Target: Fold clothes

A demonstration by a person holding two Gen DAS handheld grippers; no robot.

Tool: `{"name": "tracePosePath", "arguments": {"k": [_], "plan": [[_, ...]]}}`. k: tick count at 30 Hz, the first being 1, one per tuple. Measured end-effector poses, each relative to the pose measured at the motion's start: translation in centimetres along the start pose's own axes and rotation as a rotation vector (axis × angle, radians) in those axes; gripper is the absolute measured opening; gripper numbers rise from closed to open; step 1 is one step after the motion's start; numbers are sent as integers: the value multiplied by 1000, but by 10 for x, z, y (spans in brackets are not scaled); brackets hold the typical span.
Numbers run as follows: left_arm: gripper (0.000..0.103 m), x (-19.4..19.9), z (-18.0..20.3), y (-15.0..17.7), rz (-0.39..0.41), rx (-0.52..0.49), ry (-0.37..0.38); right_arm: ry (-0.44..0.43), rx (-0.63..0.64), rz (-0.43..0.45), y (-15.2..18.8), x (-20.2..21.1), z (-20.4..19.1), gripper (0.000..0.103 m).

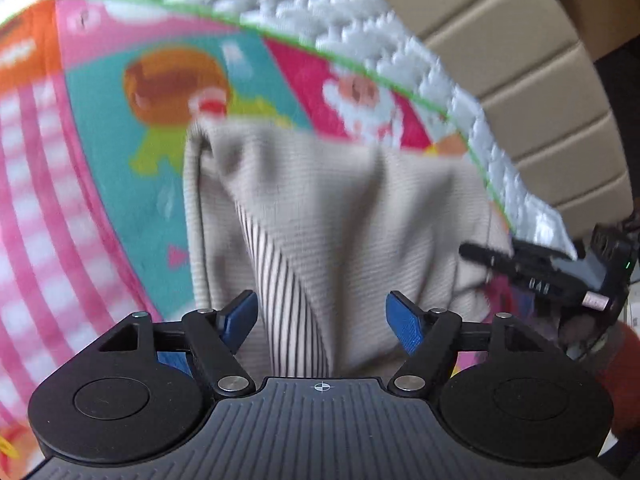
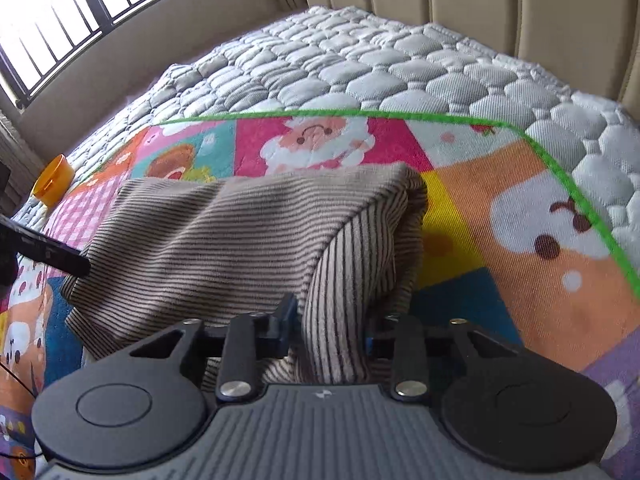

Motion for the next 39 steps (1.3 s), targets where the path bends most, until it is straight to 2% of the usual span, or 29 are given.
{"name": "tracePosePath", "arguments": {"k": [2, 3, 5, 8, 11, 13, 16, 18, 19, 20, 21, 22, 24, 26, 28, 30, 32, 35, 37, 39], "plan": [[51, -11, 0, 6, -30, -14, -27, -64, -66, -17, 1, 0, -2, 21], [42, -8, 0, 3, -15, -17, -31, -118, -97, -13, -2, 4, -5, 20], [37, 3, -4, -5, 25, -12, -28, -227, -159, -5, -8, 15, -10, 20], [37, 23, -12, -16, 79, -3, -53, -287, -203, -11, -13, 20, -10, 20], [37, 18, -18, -12, 49, 12, -82, -209, -242, -85, 1, -1, 8, 20], [40, 9, -19, -4, 15, -2, -120, -169, -270, -116, 13, -11, 23, 25], [42, 9, -16, -4, 20, -41, -159, -197, -289, -91, 20, -4, 34, 31], [42, 22, -8, -12, 71, -72, -168, -157, -214, -37, 14, 13, 34, 43], [45, 32, -4, -17, 105, -87, -170, -126, -164, -5, 9, 22, 33, 49], [48, 41, 2, -23, 142, -101, -173, -100, -123, 28, 2, 33, 30, 61], [58, 50, 8, -29, 178, -111, -179, -80, -86, 62, -5, 44, 28, 64], [60, 58, 14, -35, 213, -122, -184, -72, -59, 96, -14, 54, 24, 64], [62, 64, 30, -40, 239, -131, -125, -75, -20, 157, -31, 68, 15, 65], [72, 63, 47, -41, 239, -131, -38, -87, 11, 200, -49, 73, 4, 65], [77, 41, 61, -29, 165, -125, 57, -96, 52, 189, -61, 60, -9, 65], [80, 16, 70, -14, 75, -102, 137, -103, 93, 126, -62, 30, -19, 65], [82, -14, 75, 4, -27, -64, 205, -60, 135, 73, -50, 0, -18, 65], [83, -47, 64, 23, -118, 32, 236, 15, 215, 22, -30, -31, -15, 65], [86, -61, 48, 28, -133, 126, 239, 51, 291, 38, -21, -24, -21, 65], [86, -69, 35, 28, -132, 207, 266, 43, 302, 52, -25, -11, -26, 67]]}}
Point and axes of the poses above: each gripper's, at about its wrist camera, not at the fingertips, and x roughly against the way its jaws point, z to its right, y to its underside, the point moved 7 cm from there along -x, roughly the way its jaws point, and after that the axes turned 8 degrees about -z, right-handed, at the moved point
